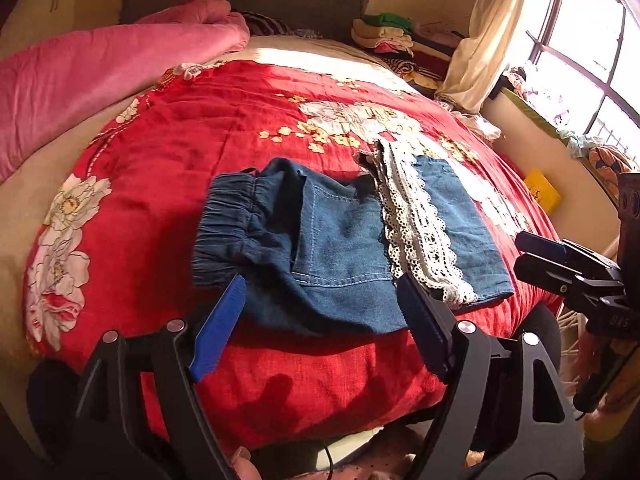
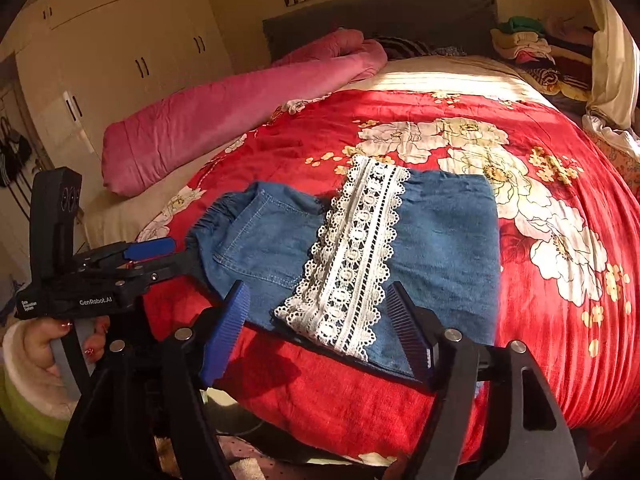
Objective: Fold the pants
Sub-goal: 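Release the lace hem and open both tools above the folded pants, then grasp the elastic waistband with the right tool and fold it over the pants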
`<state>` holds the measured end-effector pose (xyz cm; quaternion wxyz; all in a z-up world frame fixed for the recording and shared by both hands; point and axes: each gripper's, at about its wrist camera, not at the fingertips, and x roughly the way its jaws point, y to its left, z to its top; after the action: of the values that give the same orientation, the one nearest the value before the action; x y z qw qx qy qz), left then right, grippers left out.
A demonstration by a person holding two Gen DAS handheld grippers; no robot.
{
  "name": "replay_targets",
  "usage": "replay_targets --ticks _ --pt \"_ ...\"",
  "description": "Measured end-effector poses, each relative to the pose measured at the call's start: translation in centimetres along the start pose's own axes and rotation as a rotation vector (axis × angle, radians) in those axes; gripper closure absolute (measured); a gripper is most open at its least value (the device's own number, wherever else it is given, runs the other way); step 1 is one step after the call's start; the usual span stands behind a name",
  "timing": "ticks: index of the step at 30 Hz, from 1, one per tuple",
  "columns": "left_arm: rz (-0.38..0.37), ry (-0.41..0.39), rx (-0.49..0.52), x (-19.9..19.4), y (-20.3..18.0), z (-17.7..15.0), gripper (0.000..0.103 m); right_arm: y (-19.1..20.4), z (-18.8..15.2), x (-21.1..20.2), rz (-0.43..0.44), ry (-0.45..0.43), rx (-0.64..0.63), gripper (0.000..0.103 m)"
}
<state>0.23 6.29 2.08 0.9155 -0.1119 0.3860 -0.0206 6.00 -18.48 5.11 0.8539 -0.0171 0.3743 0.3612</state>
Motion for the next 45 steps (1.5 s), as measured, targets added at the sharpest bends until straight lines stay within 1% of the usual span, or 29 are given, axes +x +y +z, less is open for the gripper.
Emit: replay_targets --ticks 5,7,13,21,24,28,34,37,39,41,42,44,45 --pt "0.011 0.0 -0.039 -0.2 2.0 -0.3 0.023 1.3 1.3 0.8 0.002 -0.001 -0.015 0.026" --pt "0.014 0.002 -0.055 -0.1 2.7 -0.4 0.021 1.7 2.0 1.3 0.004 0.002 -0.024 0.023" --pt "0.011 0.007 -0.098 0.5 4.7 -0.8 0.016 3.0 4.7 4.0 0.028 0.018 -0.042 0.02" --pt "-0.042 0.009 -0.151 1.9 6.4 -1.4 0.014 5.7 8.2 8.9 0.063 0.072 -0.111 0.017" --pt "-0.066 0.009 -0.162 2.7 6.5 -1.4 0.014 6.4 9.2 11.2 0.085 0.113 -0.129 0.016" --pt "-0.095 0.001 -0.168 3.6 6.4 -1.4 0.014 7.6 10.0 14.6 0.09 0.189 -0.169 0.016" --pt "-0.098 0.011 -0.172 5.0 6.6 -1.6 0.013 9.3 10.6 19.3 0.124 0.306 -0.218 0.016" --pt "-0.101 0.014 -0.182 5.2 6.9 -1.8 0.013 9.8 10.4 21.5 0.094 0.352 -0.252 0.016" --pt "-0.106 0.012 -0.184 5.3 7.0 -1.8 0.013 9.8 10.3 22.8 0.074 0.375 -0.246 0.016" --pt "-0.104 0.01 -0.185 5.4 7.1 -1.9 0.012 9.5 10.0 24.0 0.095 0.409 -0.216 0.019" --pt "-0.106 0.011 -0.188 5.6 7.1 -1.8 0.012 9.3 9.8 24.4 0.105 0.419 -0.202 0.023" --pt "-0.11 0.011 -0.194 5.7 7.2 -1.8 0.011 8.9 9.5 24.9 0.125 0.43 -0.188 0.027" --pt "-0.111 0.009 -0.196 5.8 7.2 -1.9 0.011 8.7 9.5 25.0 0.14 0.431 -0.174 0.031"
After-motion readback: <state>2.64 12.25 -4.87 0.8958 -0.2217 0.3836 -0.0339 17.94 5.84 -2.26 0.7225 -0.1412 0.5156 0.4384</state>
